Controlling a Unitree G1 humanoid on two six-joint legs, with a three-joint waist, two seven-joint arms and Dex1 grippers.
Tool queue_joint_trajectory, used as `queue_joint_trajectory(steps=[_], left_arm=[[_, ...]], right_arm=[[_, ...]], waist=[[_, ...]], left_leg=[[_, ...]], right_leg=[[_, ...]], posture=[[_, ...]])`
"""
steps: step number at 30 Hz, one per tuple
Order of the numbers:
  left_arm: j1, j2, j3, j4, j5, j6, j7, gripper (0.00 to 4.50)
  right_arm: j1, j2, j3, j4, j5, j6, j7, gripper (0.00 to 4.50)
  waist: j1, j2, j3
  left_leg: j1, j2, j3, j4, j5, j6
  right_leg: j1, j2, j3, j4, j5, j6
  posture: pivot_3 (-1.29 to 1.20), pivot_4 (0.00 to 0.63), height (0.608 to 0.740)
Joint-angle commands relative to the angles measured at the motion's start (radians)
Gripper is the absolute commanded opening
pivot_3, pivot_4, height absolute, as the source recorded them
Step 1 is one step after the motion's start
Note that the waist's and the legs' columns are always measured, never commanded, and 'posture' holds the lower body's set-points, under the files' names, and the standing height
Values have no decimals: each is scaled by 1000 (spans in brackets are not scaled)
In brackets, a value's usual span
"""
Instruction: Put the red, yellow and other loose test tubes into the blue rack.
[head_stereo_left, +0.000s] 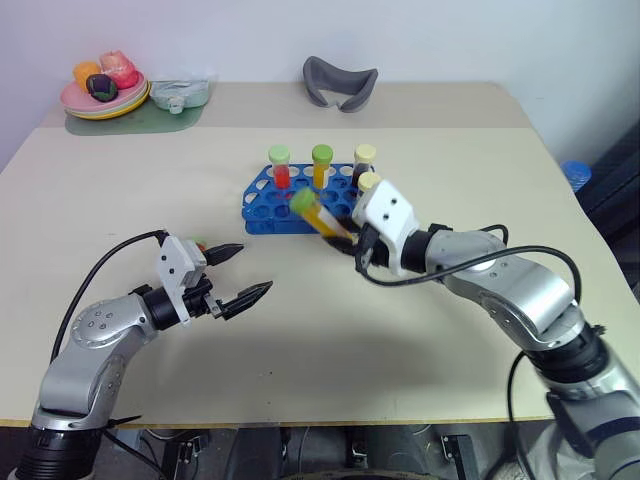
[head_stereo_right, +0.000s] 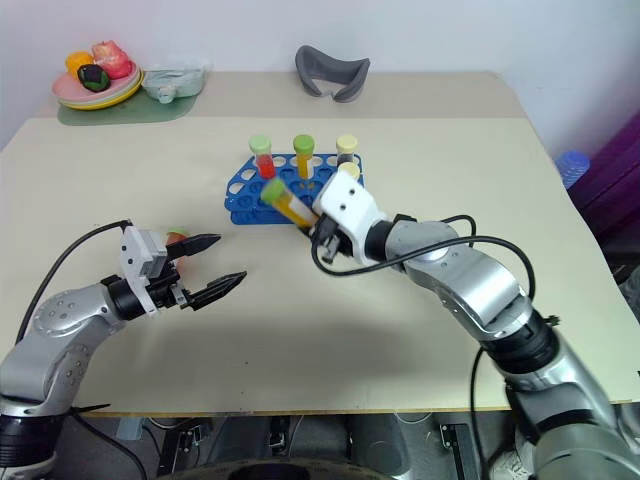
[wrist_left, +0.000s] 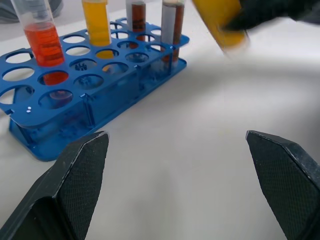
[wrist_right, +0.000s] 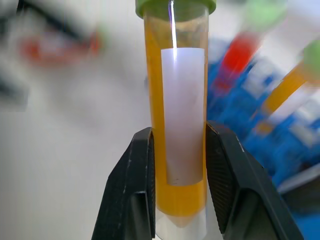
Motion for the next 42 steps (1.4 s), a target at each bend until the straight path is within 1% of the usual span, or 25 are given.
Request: queue_joint_trajectory(steps=[1, 3, 5, 9, 13, 17, 19, 29, 42], left_arm=[[-29, -19, 11, -53, -31, 17, 39, 4500], [-53, -41, 12, -62, -54, 39, 65, 4500], [-71, -52, 12, -69, -66, 54, 84, 4500], [-83, -63, 28, -74, -78, 59, 114, 4500], [-70, -82, 46, -78, -100, 50, 129, 4500], [-61, -131, 67, -78, -122, 25, 157, 4500], [-53, -140, 63, -83, -116, 23, 162, 4500], [-44, -142, 37, -132, -120, 54, 196, 4500], [-51, -148, 25, -127, -121, 65, 197, 4500]], right_arm=[[3, 94, -31, 73, -79, -94, -38, 787], [14, 190, -47, 148, -121, -190, -72, 787], [14, 253, -49, 217, -194, -282, -110, 787], [-7, 359, -57, 373, -276, -415, -136, 787], [-9, 423, -78, 495, -326, -539, -135, 787], [-12, 469, -88, 574, -366, -633, -139, 787], [-16, 492, -99, 616, -388, -678, -154, 787], [-20, 552, -130, 746, -418, -795, -138, 787], [-22, 608, -181, 890, -423, -955, -136, 787]], waist=[[1, 0, 0], [4, 0, 0], [2, 0, 0], [-1, 0, 0], [-3, 0, 0], [-1, 0, 0], [-3, 0, 0], [-4, 0, 0], [-4, 0, 0]], left_leg=[[0, 0, 0, 0, 0, 0], [0, 0, 0, 0, 0, 0], [0, -1, 0, 0, 0, 0], [0, 0, 0, 0, 0, -1], [0, 0, 0, 0, 1, -1], [0, 0, 0, 0, 1, -1], [0, 0, 0, 0, 1, -1], [1, 0, 0, 0, 1, -2], [1, 0, 0, 0, 1, -2]], right_leg=[[0, 0, 0, 0, 0, 0], [0, 0, 0, 0, 0, 0], [0, 0, 0, 0, 0, 0], [0, 0, 0, 0, 0, 0], [0, 1, 0, 0, 0, 0], [0, 0, 0, 1, 0, 0], [0, 0, 0, 1, 0, 0], [0, 0, 0, 1, 0, 0], [1, 0, 0, 1, 0, 0]], posture=[[0, 150, 735], [0, 150, 735], [0, 150, 735], [0, 150, 735], [0, 150, 735], [0, 150, 735], [0, 150, 735], [0, 150, 735], [0, 150, 735]])
